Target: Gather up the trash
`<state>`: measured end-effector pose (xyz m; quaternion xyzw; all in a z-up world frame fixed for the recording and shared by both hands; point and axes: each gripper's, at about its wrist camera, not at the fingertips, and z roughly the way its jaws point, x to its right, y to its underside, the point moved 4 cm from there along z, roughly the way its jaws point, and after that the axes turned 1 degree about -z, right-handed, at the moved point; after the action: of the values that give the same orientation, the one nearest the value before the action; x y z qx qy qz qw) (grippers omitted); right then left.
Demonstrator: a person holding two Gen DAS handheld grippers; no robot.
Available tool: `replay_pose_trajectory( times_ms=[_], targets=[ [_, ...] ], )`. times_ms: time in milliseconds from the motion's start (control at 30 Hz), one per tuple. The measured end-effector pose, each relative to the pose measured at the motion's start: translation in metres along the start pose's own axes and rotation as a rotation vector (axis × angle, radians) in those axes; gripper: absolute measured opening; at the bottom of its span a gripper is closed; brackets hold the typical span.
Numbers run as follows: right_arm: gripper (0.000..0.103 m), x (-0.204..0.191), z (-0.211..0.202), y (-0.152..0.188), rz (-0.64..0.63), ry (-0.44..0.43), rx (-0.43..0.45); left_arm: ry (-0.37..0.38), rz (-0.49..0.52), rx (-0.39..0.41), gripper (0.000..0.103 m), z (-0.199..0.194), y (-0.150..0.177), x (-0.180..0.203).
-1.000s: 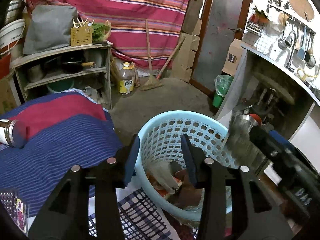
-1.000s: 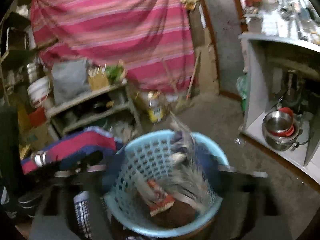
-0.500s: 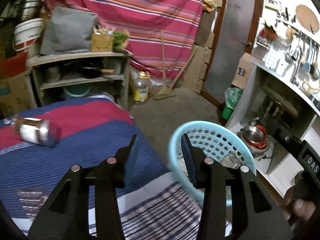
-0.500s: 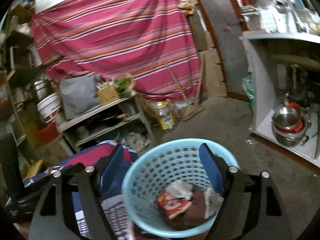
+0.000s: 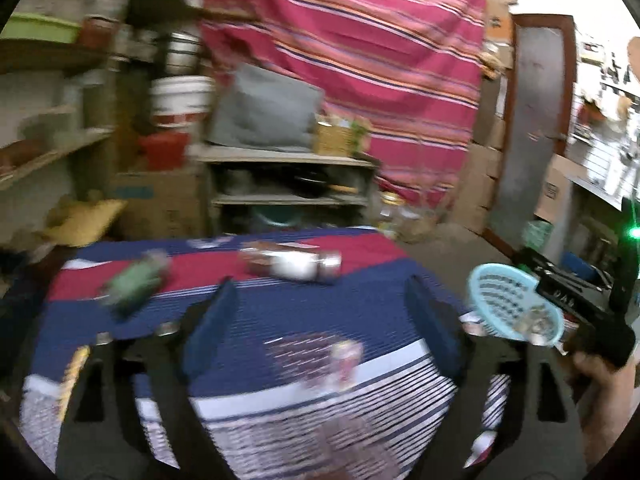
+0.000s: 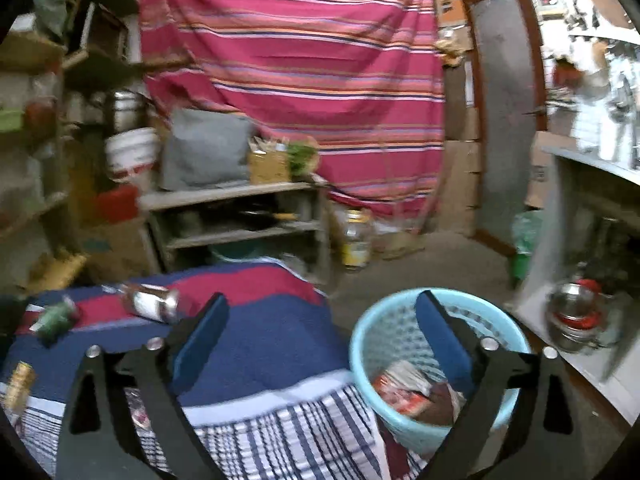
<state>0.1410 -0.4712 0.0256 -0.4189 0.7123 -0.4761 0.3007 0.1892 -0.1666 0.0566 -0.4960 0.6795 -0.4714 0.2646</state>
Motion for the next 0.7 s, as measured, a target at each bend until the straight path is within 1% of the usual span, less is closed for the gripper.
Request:
replay_pose_trajectory(
  times_ms=[33,67,133,200,267,300,333,367,400,467,500,567,600,633,667,700],
  targets=[
    [0.094,0.000,-0.005,0.007,0.003,0.036,-0.007,-0.008,-0.007,0.006,0.097,-0.012,0.008,-0.013],
    [0.094,-0.004,-0.014,0.017,0.012,0.053,-0.019,-0.015,-0.015,0.008,0.097,-0.022,0.016,-0.026],
    [0.095,-0.010,-0.035,0.036,0.048,0.064,-0.044,-0.036,-0.025,0.013,0.098,-0.044,0.038,-0.049],
    [0.095,-0.025,-0.065,0.059,0.052,0.019,-0.054,-0.096,-0.010,0.003,0.098,-0.065,0.068,-0.067],
    [0.095,-0.044,-0.093,0.085,-0.006,-0.046,-0.048,-0.124,-0.006,0.014,0.098,-0.085,0.091,-0.079],
    [0.095,-0.052,-0.103,0.092,-0.009,-0.047,-0.072,-0.145,0.008,0.026,0.098,-0.095,0.099,-0.084],
    [0.099,-0.059,-0.117,0.096,-0.035,-0.036,-0.080,-0.170,0.017,0.038,0.098,-0.101,0.107,-0.088],
    [0.098,-0.064,-0.130,0.099,-0.053,-0.045,-0.046,-0.204,0.030,0.044,0.098,-0.109,0.116,-0.094],
    [0.098,-0.072,-0.147,0.103,-0.088,-0.054,0.008,-0.218,0.032,0.032,0.098,-0.110,0.120,-0.097],
    [0.098,-0.087,-0.164,0.106,-0.168,-0.064,0.073,-0.210,0.018,0.032,0.098,-0.113,0.122,-0.103],
    [0.098,-0.095,-0.169,0.107,-0.208,-0.050,0.099,-0.213,0.020,0.020,0.098,-0.111,0.124,-0.105],
    [0.098,-0.106,-0.169,0.108,-0.252,-0.035,0.108,-0.224,0.008,0.001,0.098,-0.107,0.127,-0.109],
    [0.098,-0.108,-0.166,0.108,-0.267,-0.034,0.097,-0.227,-0.017,-0.005,0.098,-0.104,0.127,-0.112],
    [0.098,-0.111,-0.162,0.107,-0.283,-0.016,0.085,-0.226,-0.031,-0.008,0.098,-0.101,0.126,-0.112],
    [0.098,-0.111,-0.159,0.106,-0.292,0.006,0.085,-0.228,-0.046,-0.011,0.098,-0.099,0.126,-0.113],
    [0.098,-0.111,-0.161,0.106,-0.294,0.009,0.087,-0.225,-0.064,-0.017,0.098,-0.097,0.126,-0.115]
  ],
)
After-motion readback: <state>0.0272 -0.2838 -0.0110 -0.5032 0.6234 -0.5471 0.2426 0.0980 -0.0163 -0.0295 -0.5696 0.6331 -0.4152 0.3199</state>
